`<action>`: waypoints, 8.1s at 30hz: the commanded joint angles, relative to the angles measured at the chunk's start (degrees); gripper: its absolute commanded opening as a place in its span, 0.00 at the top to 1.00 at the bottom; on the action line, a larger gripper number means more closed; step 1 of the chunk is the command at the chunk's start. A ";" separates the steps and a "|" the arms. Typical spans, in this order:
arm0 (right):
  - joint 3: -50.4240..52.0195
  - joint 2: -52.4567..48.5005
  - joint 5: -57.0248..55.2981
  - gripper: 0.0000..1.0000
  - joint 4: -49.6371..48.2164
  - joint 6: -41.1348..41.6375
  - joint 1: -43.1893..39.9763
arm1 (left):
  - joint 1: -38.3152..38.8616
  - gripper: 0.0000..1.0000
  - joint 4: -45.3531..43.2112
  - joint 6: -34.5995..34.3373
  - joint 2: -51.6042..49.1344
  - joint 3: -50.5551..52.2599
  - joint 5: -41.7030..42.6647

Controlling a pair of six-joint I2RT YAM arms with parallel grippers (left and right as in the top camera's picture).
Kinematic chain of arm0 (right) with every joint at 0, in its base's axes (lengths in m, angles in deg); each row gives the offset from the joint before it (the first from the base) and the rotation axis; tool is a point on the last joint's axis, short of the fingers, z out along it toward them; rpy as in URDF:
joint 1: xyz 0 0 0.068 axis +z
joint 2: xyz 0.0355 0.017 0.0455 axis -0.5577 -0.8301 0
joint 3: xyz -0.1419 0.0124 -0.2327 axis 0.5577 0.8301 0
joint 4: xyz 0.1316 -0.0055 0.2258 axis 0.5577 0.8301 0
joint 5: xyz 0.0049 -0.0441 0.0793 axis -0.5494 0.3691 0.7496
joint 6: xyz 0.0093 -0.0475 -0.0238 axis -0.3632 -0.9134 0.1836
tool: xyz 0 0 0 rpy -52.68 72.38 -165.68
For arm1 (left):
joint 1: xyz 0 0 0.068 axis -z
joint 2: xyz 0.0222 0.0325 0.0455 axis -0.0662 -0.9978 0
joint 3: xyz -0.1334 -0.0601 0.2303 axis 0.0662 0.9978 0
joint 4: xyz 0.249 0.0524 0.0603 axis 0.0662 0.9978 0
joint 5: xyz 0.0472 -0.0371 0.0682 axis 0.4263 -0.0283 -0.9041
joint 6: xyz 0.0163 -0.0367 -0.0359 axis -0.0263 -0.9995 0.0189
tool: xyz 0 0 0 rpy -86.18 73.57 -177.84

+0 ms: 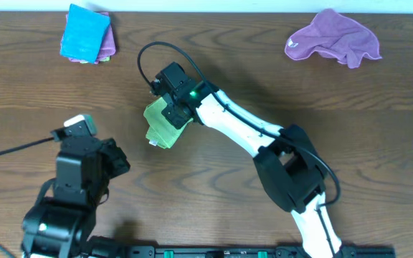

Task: Fold the cloth
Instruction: 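Hand the folded green cloth from the right gripper to the left gripper, then carry the green cloth with the left gripper to the top-left cloth stack, then lower the green cloth onto the stack and open the left gripper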

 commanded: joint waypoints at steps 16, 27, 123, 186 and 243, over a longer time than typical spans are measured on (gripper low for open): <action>-0.57 -3.30 4.02 0.99 9.51 5.31 -0.83 | -0.37 0.84 -8.20 -7.45 0.00 12.28 4.17; -0.79 5.11 4.00 0.71 7.87 5.70 -1.03 | -0.37 0.76 -12.74 -7.48 -3.10 14.75 4.00; -0.72 -4.39 16.06 0.99 5.51 2.73 -7.52 | -0.39 0.11 -57.90 -18.43 -51.45 15.17 18.97; -1.01 11.41 14.23 0.99 21.29 1.27 -21.00 | -27.23 0.94 -91.27 -20.98 -75.84 -28.79 15.17; -1.01 11.41 12.96 0.99 22.60 4.26 -15.87 | -39.69 0.05 -58.58 -23.65 -77.99 -32.74 36.94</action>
